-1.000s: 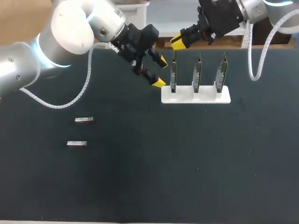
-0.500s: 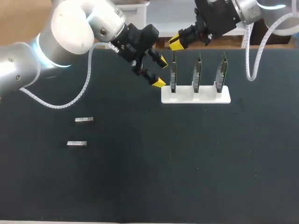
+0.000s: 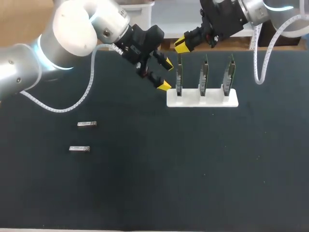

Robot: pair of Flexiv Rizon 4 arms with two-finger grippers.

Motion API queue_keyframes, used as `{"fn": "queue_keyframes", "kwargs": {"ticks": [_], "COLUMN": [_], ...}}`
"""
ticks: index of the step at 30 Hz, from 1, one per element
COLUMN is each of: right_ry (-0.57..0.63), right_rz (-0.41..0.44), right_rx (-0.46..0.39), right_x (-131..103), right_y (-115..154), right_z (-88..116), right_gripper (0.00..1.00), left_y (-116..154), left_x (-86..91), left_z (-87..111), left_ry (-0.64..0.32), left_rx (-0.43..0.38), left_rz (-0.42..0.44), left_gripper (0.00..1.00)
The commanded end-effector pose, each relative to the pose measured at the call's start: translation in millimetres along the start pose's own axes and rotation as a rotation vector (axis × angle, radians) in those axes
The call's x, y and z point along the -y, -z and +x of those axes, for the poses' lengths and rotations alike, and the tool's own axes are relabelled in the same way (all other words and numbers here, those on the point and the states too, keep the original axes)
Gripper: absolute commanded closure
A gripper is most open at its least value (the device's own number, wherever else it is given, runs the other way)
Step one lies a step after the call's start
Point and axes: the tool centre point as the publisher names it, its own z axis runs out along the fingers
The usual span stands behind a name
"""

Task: Pick up the optical module with the left hand, and insert it into the network port with the right hand.

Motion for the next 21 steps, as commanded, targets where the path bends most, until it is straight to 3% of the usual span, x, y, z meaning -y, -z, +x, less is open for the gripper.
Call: {"fn": "queue_keyframes", "kwargs": {"ticks": [1,21], "right_ry": [0.005,-0.01], "right_rz": [0.005,-0.013], "right_rx": [0.005,0.012], "right_x": [-0.5,-1.8], "right_y": [3.3,1.1], "right_z": [-0.7,-0.1], "right_gripper": [1.0,1.0], "left_y": [0.4,0.4], "left_x": [0.7,0.7], "left_z": [0.0,0.0], "left_ry": [0.0,0.0], "left_rx": [-0.002,-0.002], "left_rz": [-0.001,-0.001], "left_gripper": [0.0,0.0]}}
